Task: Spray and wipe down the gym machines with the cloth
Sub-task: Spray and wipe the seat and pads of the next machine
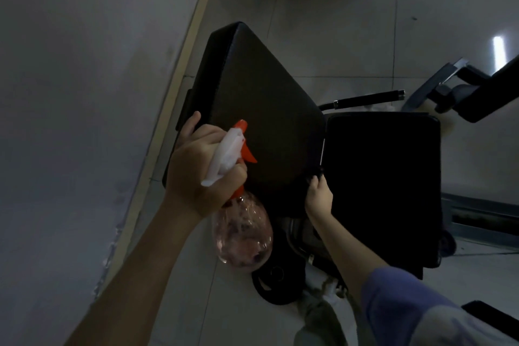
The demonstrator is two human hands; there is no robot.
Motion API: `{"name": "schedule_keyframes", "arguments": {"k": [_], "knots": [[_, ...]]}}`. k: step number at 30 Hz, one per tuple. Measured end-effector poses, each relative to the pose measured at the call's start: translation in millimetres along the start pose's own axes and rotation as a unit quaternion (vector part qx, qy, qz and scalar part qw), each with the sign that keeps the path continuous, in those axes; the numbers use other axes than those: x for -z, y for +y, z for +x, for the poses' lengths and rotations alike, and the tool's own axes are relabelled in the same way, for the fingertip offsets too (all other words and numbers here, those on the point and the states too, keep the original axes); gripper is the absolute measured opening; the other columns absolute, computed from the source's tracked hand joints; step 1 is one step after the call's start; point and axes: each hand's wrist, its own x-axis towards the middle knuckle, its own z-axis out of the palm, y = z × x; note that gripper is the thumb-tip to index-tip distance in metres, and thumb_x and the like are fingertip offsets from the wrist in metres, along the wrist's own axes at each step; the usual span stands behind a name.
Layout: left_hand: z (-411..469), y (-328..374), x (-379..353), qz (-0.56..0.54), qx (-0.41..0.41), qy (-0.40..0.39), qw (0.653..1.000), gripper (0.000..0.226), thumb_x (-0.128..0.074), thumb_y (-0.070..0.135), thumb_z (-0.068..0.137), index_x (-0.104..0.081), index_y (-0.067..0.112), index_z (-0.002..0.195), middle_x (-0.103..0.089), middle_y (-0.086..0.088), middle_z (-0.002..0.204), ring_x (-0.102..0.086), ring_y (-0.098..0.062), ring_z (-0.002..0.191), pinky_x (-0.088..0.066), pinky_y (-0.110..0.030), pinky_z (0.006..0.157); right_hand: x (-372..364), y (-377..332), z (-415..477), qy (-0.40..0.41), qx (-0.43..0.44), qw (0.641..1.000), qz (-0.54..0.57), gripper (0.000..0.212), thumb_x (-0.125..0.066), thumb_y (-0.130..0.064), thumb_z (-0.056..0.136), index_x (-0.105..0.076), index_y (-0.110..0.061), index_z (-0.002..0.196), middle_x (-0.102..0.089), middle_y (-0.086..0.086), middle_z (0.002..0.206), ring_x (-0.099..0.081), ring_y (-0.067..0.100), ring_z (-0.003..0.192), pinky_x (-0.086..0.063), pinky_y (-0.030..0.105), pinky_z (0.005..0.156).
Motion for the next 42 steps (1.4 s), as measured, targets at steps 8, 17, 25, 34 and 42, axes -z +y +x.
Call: {"name": "schedule_keyframes", "arguments": {"k": [8,17,25,34,42], "knots": [[-20,26,-8,0.089,-0.011,-0.019,0.996,0.051,-0.047,0.032,0.075,-0.063,0.000,0.111,-0.066,-0.011,0.095,-0.059,-0.021,0.096,-0.017,-0.052,0.116,47,37,-2,-0.059,-0.128,0.986,0.092,0.041,-0.037,-0.033,0.101,-0.053,-0.008,0.130,-0.058,0.012,0.124,-0.056,0.027,0.112,-0.045,0.043,0.099],[-84,53,-141,-0.076,0.161,-0.263,0.948,0.054,-0.045,0.028,0.081,-0.049,0.010,0.132,-0.058,-0.004,0.107,-0.056,-0.020,0.093,-0.049,-0.032,0.083,88,27,10,-0.039,-0.083,0.992,0.081,0.039,-0.036,-0.029,0.102,-0.051,-0.010,0.133,-0.061,0.008,0.115,-0.059,0.025,0.106,-0.049,0.039,0.092],[-97,64,-209,-0.093,0.259,-0.271,0.922,0.047,-0.045,0.010,0.092,-0.039,-0.001,0.137,-0.055,-0.011,0.099,-0.047,-0.016,0.082,-0.031,-0.018,0.066,103,15,23,-0.038,-0.041,0.994,0.094,0.021,-0.037,-0.025,0.102,-0.055,-0.017,0.110,-0.061,0.006,0.101,-0.061,0.026,0.100,-0.051,0.031,0.076],[-40,68,-211,-0.139,0.403,-0.230,0.875,0.025,-0.047,0.020,0.092,-0.055,0.002,0.108,-0.063,-0.016,0.095,-0.055,-0.024,0.073,-0.035,-0.025,0.050,109,16,30,-0.045,-0.039,0.993,0.100,0.036,-0.035,-0.024,0.103,-0.047,-0.007,0.132,-0.056,0.009,0.111,-0.056,0.022,0.102,-0.047,0.028,0.076],[4,71,-203,-0.152,0.362,-0.209,0.896,0.015,-0.045,0.013,0.093,-0.055,0.003,0.098,-0.063,-0.015,0.090,-0.054,-0.014,0.063,-0.039,-0.020,0.048,111,6,37,-0.020,-0.047,0.992,0.115,0.034,-0.035,-0.024,0.103,-0.051,-0.007,0.128,-0.056,-0.001,0.097,-0.057,0.014,0.086,-0.046,0.024,0.069]]}}
